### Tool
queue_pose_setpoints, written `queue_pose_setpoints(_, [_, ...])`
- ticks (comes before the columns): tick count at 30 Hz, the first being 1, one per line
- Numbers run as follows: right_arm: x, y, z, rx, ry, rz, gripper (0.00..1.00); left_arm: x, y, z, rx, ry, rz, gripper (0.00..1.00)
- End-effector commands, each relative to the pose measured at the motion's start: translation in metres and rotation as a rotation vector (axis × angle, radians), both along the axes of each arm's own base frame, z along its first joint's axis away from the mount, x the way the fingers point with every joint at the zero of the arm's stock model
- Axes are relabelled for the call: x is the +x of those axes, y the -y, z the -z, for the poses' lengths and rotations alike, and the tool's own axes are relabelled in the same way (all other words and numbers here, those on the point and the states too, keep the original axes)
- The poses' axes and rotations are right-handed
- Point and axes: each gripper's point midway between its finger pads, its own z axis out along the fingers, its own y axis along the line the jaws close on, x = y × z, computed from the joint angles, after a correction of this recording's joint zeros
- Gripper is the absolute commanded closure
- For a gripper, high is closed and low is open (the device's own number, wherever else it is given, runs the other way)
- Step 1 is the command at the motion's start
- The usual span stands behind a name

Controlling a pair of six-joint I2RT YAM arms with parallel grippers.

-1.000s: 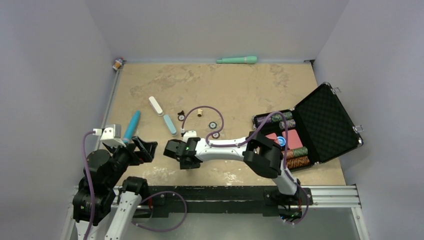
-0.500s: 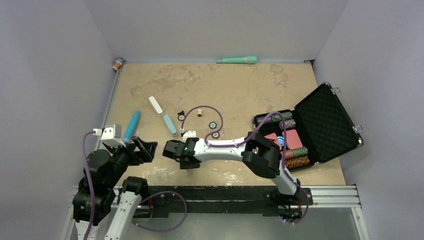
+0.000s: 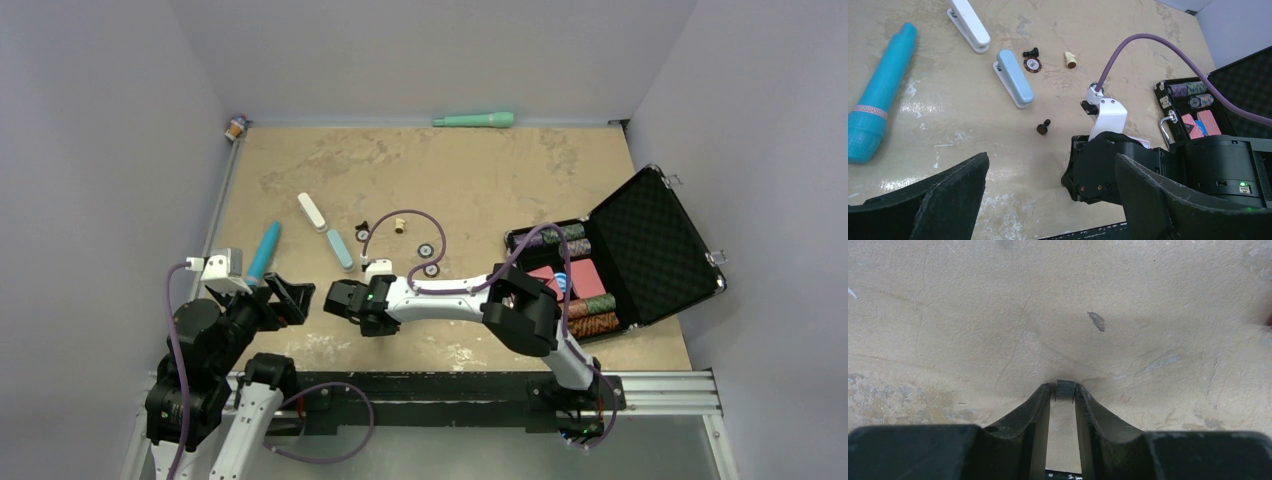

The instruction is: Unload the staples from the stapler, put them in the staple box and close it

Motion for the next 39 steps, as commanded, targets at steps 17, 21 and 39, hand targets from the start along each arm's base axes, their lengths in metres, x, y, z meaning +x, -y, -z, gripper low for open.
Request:
queue_pose_setpoints(17, [0.004,0.007,0.011,-0.046,0.024,0.019,0.89,0.004,0.001,-0.009,0.011,0.046,0.012,0.01])
queue_pose_setpoints(21, [0.004,0.008,0.010,-0.047,0.025,0.017,0.89,0.004,0.001,-0.008,0.011,0.046,0.010,0.01])
queue_pose_setpoints(39, [0.010,0.008,-0.031,-0.007,0.071,0.019,0.88,0.005,0.001,-0.007,0.011,0.038,0.009,0.01])
